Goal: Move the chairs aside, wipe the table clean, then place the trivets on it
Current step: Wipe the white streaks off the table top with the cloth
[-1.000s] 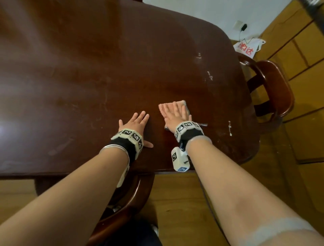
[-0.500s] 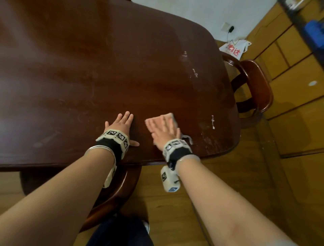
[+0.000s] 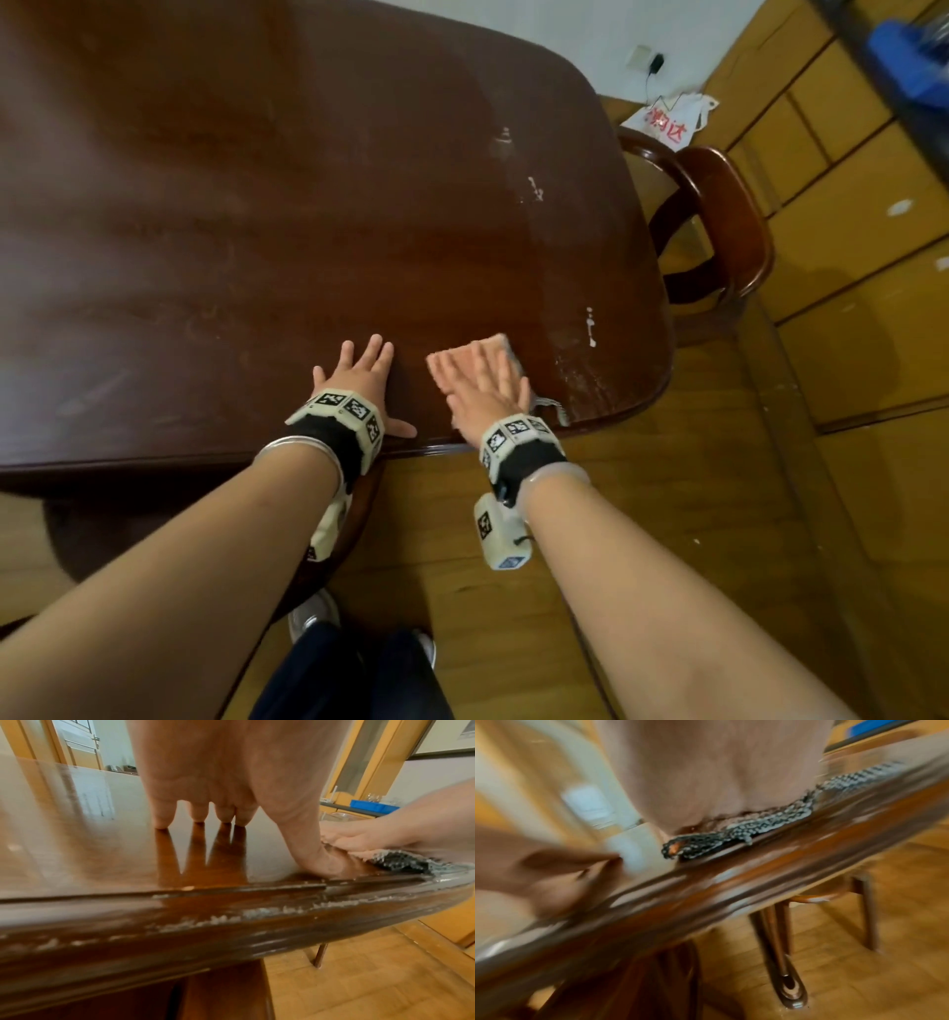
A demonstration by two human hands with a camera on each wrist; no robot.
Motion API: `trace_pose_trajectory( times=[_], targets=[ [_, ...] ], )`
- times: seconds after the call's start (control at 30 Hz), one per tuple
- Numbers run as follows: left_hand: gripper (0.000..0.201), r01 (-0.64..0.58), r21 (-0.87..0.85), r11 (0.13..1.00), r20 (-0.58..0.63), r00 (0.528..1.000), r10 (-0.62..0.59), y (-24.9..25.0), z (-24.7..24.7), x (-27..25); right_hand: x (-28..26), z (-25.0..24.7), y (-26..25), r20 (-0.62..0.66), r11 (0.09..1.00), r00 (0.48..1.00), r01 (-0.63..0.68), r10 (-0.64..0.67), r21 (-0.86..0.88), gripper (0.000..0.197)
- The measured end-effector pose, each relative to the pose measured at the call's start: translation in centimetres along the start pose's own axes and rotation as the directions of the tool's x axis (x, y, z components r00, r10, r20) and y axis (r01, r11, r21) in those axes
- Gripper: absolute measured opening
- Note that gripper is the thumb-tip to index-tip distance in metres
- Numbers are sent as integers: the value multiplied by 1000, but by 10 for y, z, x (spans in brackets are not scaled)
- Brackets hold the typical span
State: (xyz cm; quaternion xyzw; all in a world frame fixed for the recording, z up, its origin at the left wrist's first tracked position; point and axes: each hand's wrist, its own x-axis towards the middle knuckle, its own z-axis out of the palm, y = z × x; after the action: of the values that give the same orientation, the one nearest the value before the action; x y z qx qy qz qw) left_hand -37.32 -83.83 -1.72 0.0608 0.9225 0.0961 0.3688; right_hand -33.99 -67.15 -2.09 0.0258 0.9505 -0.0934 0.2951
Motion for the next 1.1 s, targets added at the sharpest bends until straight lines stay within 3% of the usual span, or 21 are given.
trace_pose_trajectory(
  times=[0.1,0.17,0.23,0.33,0.4,0.47,0.57,0.7,0.8,0.9,1.0,1.1],
  targets=[
    [124,31,-19,999,1,1000,-31,10,-4,2,-6,5,17,6,983,988,154,-154,-98,56],
    [125,40,-26,999,-7,999,-40,15,-3,3,-10,1,51,-4,989,993,116,-117,-93,53],
    [125,56,-36,998,-13,998,-57,19,1,4,-14,-8,82,-2,999,1000,-15,15,-28,52],
    [125,70,-45,997,-27,997,-71,24,4,5,-11,-11,85,0,992,992,-126,126,7,55],
    [126,61,-50,997,-26,998,-63,29,4,7,-6,-8,63,12,994,995,-101,100,39,58],
    [126,64,-52,997,-22,998,-65,36,1,8,-5,-2,44,13,999,1000,29,-29,-20,59],
    [123,34,-33,999,-13,999,-34,53,0,12,-6,1,56,-1,985,988,151,-152,-85,57],
    [123,61,-55,997,2,998,-61,81,0,21,-13,-10,122,-48,997,999,2,-5,-73,55],
    [123,93,-69,993,29,995,-91,95,-5,26,-10,-21,131,-5,997,997,-75,75,-33,58],
    [124,110,-60,992,33,994,-108,110,-6,33,-11,-16,110,5,1000,1000,-1,1,-11,63],
    [127,142,-56,988,30,990,-140,124,-10,39,-10,-10,131,3,988,992,127,-127,-83,57],
    [129,145,-55,988,37,989,-143,132,-14,45,-2,-14,179,-33,999,999,1,-2,-41,52]
  ],
)
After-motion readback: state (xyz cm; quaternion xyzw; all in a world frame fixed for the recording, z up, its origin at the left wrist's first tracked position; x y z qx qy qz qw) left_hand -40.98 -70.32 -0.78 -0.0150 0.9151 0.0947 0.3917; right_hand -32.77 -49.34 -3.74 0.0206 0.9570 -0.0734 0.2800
